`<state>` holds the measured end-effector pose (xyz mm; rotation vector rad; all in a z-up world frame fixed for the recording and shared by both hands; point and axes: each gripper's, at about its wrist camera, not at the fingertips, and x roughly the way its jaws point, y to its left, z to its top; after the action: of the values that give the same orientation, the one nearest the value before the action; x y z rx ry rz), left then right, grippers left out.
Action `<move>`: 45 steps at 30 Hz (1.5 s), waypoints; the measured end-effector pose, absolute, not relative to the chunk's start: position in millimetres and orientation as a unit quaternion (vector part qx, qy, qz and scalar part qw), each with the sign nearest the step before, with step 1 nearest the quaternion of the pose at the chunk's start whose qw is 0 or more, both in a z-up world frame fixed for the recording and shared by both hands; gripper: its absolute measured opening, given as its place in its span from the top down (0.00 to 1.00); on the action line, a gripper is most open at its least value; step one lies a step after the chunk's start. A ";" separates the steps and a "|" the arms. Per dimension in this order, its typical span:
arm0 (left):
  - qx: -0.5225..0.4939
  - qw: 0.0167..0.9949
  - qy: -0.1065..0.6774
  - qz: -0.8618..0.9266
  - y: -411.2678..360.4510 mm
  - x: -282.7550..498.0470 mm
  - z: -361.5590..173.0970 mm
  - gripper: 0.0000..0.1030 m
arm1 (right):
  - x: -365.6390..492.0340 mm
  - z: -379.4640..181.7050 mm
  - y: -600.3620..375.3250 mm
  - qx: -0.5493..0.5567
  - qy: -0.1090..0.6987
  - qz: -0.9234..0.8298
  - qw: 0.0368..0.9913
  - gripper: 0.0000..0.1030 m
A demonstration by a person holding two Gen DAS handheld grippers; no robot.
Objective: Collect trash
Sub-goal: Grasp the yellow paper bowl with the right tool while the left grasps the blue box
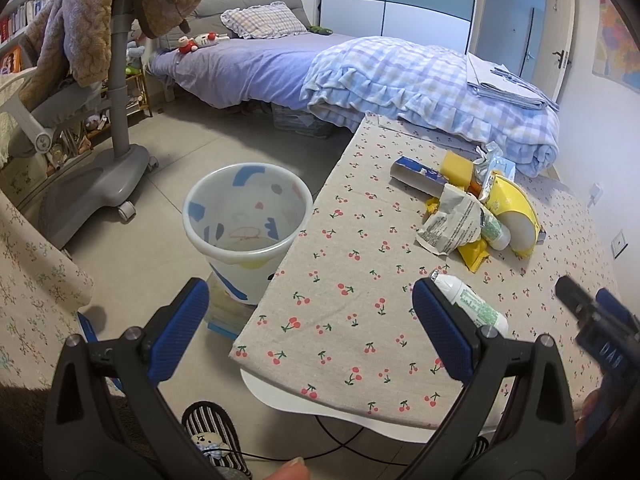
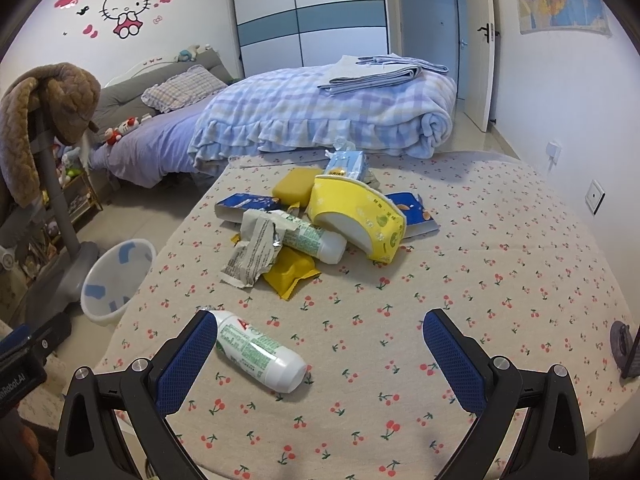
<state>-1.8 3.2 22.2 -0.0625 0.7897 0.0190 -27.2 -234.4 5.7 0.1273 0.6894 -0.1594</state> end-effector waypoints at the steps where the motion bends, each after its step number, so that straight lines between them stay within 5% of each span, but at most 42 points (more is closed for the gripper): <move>1: -0.026 0.922 0.385 0.006 1.4 -0.1 23.8 0.02 | -26.3 7.9 -237.3 0.067 0.342 -0.078 0.934 0.00; 14: 0.033 0.902 0.427 -0.057 -26.5 61.0 39.6 0.02 | 47.1 36.6 -307.6 0.110 0.445 -0.023 0.888 0.00; 41: -0.135 0.832 0.526 -0.116 -84.0 244.5 -48.6 0.02 | 180.6 -25.4 -329.2 0.019 0.494 0.100 0.864 0.06; 45: -0.163 0.829 0.525 -0.106 -84.1 258.4 -57.6 0.12 | 180.8 -24.9 -333.6 0.031 0.493 0.108 0.863 0.11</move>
<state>258.4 -84.1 -57.6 -0.3452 1.1141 -0.2244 180.8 -333.6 -24.9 0.0658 1.0333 0.2257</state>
